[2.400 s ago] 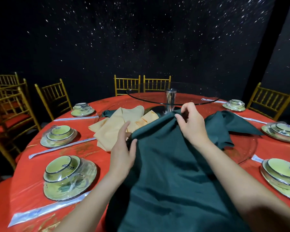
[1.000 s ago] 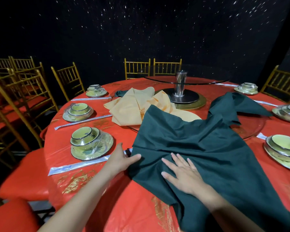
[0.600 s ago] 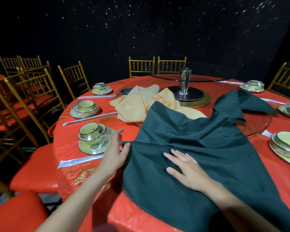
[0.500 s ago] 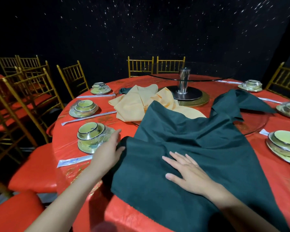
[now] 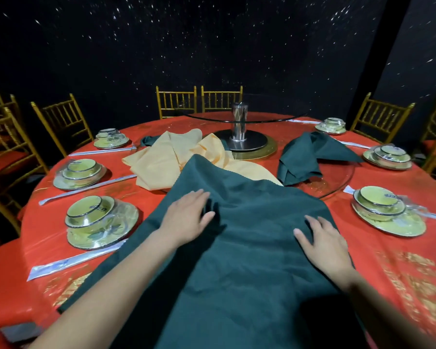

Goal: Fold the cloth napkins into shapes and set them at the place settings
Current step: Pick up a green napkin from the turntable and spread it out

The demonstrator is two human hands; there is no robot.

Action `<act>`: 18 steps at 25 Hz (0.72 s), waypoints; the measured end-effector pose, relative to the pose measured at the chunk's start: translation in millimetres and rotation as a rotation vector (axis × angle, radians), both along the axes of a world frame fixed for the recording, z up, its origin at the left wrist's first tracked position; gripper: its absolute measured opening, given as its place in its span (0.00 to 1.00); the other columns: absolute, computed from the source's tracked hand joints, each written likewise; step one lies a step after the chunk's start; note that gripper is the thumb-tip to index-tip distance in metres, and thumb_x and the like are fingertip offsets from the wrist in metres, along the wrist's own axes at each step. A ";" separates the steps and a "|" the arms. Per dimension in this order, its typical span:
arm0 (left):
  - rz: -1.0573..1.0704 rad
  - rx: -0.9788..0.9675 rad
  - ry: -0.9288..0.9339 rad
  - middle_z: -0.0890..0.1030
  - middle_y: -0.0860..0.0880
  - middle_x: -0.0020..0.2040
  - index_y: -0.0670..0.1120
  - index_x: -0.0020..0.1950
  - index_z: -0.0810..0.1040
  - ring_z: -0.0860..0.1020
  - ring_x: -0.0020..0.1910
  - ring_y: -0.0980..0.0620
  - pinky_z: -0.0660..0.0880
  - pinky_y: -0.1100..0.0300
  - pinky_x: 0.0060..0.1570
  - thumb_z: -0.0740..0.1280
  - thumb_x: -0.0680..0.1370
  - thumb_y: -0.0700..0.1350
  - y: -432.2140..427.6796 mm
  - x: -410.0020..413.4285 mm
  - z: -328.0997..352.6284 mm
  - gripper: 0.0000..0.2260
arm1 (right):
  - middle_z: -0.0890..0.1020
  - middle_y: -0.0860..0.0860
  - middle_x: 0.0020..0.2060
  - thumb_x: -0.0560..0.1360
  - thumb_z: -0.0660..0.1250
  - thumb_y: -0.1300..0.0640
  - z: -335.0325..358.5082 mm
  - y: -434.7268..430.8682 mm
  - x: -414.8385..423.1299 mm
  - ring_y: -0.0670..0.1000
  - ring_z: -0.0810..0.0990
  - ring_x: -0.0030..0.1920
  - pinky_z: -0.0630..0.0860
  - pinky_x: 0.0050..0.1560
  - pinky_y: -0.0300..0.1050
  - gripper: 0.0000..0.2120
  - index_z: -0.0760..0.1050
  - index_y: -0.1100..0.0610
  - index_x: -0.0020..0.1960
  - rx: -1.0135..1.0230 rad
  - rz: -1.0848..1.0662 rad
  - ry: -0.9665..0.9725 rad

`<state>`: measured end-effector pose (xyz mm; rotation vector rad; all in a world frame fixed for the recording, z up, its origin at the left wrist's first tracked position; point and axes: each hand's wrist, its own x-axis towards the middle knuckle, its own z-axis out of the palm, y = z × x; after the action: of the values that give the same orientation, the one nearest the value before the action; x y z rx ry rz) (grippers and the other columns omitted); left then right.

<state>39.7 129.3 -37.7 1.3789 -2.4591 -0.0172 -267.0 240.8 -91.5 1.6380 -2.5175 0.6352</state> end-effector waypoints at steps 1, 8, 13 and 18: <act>-0.018 0.057 -0.056 0.56 0.49 0.77 0.49 0.76 0.56 0.54 0.76 0.49 0.54 0.49 0.73 0.53 0.81 0.59 -6.9 -20.8 1.8 0.27 | 0.69 0.58 0.68 0.73 0.50 0.32 -4.2 4.2 0.2 0.59 0.68 0.68 0.64 0.67 0.54 0.33 0.68 0.50 0.69 0.050 -0.019 0.041; -0.003 0.306 -0.334 0.48 0.52 0.78 0.55 0.78 0.48 0.45 0.77 0.49 0.38 0.39 0.71 0.39 0.79 0.65 -65.3 -88.2 -11.4 0.29 | 0.59 0.55 0.75 0.75 0.54 0.35 -11.8 7.2 -26.6 0.53 0.56 0.75 0.51 0.72 0.53 0.33 0.54 0.49 0.76 0.106 -0.092 -0.062; 0.081 0.245 -0.389 0.47 0.52 0.78 0.55 0.77 0.47 0.45 0.77 0.48 0.39 0.40 0.72 0.42 0.80 0.63 -96.9 -93.5 -14.8 0.28 | 0.73 0.55 0.62 0.77 0.55 0.39 -15.8 -4.8 -63.2 0.55 0.68 0.67 0.60 0.68 0.56 0.23 0.73 0.55 0.59 0.224 -0.199 -0.118; -0.124 0.040 0.076 0.57 0.45 0.76 0.45 0.76 0.57 0.56 0.75 0.47 0.55 0.51 0.73 0.57 0.80 0.56 -51.6 -120.1 -6.2 0.28 | 0.80 0.54 0.43 0.73 0.68 0.56 -1.1 -14.8 -46.7 0.60 0.78 0.50 0.69 0.47 0.48 0.06 0.72 0.50 0.39 -0.231 -0.156 -0.399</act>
<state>-80.4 77.8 -43.9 1.2159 -2.4896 -0.1455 -313.7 226.0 -92.7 1.3290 -2.6614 1.2894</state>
